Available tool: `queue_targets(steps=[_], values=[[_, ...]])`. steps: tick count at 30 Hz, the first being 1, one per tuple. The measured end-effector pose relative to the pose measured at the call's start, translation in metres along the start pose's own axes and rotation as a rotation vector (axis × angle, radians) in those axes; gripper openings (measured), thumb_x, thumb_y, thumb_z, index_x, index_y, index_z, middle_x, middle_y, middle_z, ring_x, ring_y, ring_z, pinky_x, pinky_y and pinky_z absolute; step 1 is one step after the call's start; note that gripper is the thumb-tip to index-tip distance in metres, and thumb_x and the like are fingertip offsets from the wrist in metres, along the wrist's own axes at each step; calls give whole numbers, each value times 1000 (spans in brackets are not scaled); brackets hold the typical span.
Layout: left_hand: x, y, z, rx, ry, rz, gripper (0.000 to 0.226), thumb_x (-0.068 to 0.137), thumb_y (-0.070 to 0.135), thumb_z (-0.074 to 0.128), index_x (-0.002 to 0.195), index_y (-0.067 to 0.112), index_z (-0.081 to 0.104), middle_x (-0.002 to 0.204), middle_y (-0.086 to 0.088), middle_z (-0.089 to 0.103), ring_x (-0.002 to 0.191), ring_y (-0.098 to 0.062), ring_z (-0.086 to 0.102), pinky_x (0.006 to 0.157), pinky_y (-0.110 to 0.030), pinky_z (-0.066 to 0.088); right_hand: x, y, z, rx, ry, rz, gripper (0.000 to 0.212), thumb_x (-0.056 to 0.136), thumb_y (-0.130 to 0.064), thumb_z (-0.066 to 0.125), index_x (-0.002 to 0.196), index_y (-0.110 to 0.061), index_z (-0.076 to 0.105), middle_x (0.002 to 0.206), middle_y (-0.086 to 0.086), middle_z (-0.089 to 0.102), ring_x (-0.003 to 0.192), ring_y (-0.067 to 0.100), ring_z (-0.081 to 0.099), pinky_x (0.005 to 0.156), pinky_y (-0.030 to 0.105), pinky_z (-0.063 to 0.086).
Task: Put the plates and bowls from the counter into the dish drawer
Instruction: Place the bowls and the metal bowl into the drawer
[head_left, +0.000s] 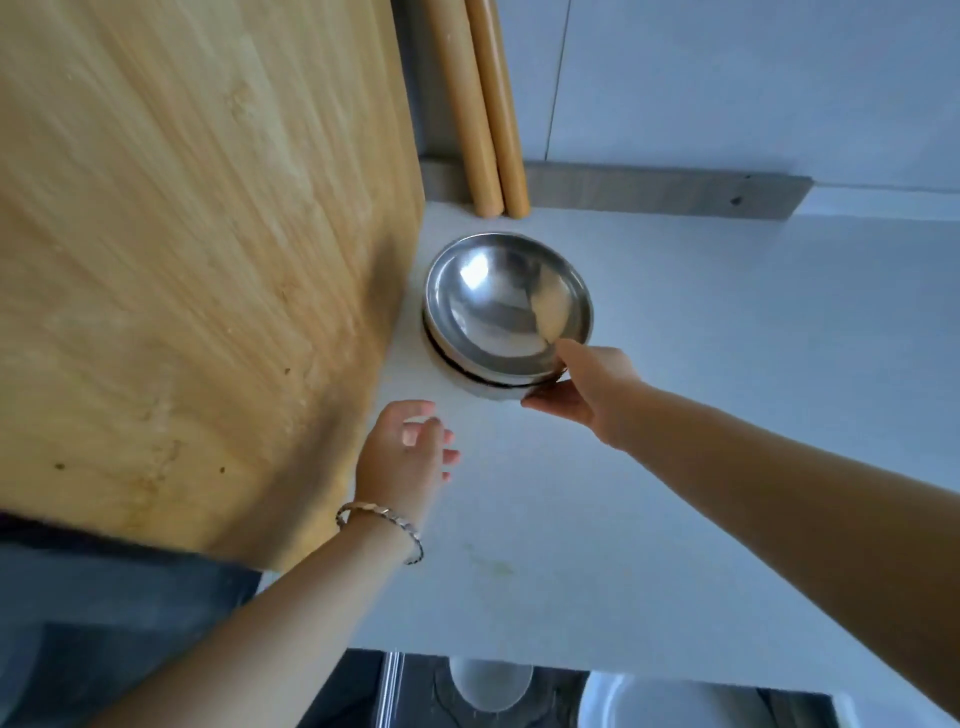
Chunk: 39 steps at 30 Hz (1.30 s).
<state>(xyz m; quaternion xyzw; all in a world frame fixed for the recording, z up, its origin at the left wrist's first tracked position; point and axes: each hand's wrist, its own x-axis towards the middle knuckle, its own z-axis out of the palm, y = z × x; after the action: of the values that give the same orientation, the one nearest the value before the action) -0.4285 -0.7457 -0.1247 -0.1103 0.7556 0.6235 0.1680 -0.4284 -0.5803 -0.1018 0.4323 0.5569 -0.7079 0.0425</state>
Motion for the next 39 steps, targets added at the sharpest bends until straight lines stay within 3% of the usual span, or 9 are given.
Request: queue_targets(steps=[3, 7, 12, 15, 19, 22, 27, 31, 39], values=[[-46, 6, -1, -114, -134, -125, 35, 94, 28, 47, 127, 17, 41, 103, -7, 57, 75, -22, 65, 66, -37, 54, -45, 28, -47, -54, -92, 5, 15, 87, -4, 46, 93, 0, 59, 81, 19, 64, 75, 32, 67, 71, 36, 61], [-132, -2, 2, -137, -340, -270, 52, 78, 55, 50, 124, 31, 42, 120, -9, 61, 87, -32, 71, 79, -49, 56, -115, 57, -110, -210, -195, -10, 17, 88, -3, 45, 83, -4, 61, 79, 18, 66, 70, 26, 66, 60, 27, 61], [-217, -37, 11, -128, -217, -367, 25, 94, 13, 49, 117, 24, 46, 105, -10, 64, 71, -30, 70, 61, -46, 59, -184, 106, -161, -348, -288, -85, 20, 84, -2, 50, 85, -15, 64, 74, 13, 68, 68, 21, 66, 73, 34, 62], [-254, -69, 7, -158, -93, -427, 38, 92, -8, 41, 115, 22, 46, 96, -8, 63, 76, -27, 65, 48, -40, 59, -206, 147, -175, -439, -366, -39, 24, 83, -7, 53, 102, -17, 63, 76, 7, 69, 69, 16, 67, 80, 36, 60], [-280, -121, -20, -173, -5, -558, 43, 92, -10, 37, 127, 14, 44, 113, -21, 59, 79, -30, 63, 50, -40, 59, -209, 202, -179, -519, -480, 116, 54, 86, -37, 60, 135, -22, 43, 99, 8, 70, 90, 22, 68, 86, 34, 56], [-273, -152, -47, -61, 70, -629, 49, 91, -12, 33, 131, 16, 39, 126, -22, 53, 81, -34, 63, 68, -48, 55, -194, 254, -175, -643, -369, 159, 59, 87, -45, 55, 136, -15, 41, 110, 8, 67, 101, 26, 65, 95, 41, 52], [-232, -184, -85, 244, 53, -591, 53, 90, -10, 33, 132, 24, 33, 139, -12, 43, 119, -41, 51, 80, -55, 54, -153, 310, -134, -1068, -281, 98, 48, 93, -29, 52, 138, -16, 43, 141, 6, 48, 126, 25, 50, 107, 36, 38], [-192, -198, -103, 302, -9, -548, 57, 89, -14, 32, 134, 20, 33, 119, -8, 46, 104, -35, 53, 60, -42, 53, -96, 330, -85, -1322, -349, -18, 50, 92, -25, 52, 138, -10, 38, 137, 14, 49, 124, 29, 50, 105, 35, 38], [-149, -204, -120, 242, -134, -589, 56, 89, -12, 40, 132, 24, 39, 116, -7, 51, 98, -30, 55, 73, -44, 50, -47, 355, -50, -1692, -366, -39, 41, 94, -9, 41, 134, -18, 47, 133, 12, 55, 121, 32, 54, 97, 37, 46]])
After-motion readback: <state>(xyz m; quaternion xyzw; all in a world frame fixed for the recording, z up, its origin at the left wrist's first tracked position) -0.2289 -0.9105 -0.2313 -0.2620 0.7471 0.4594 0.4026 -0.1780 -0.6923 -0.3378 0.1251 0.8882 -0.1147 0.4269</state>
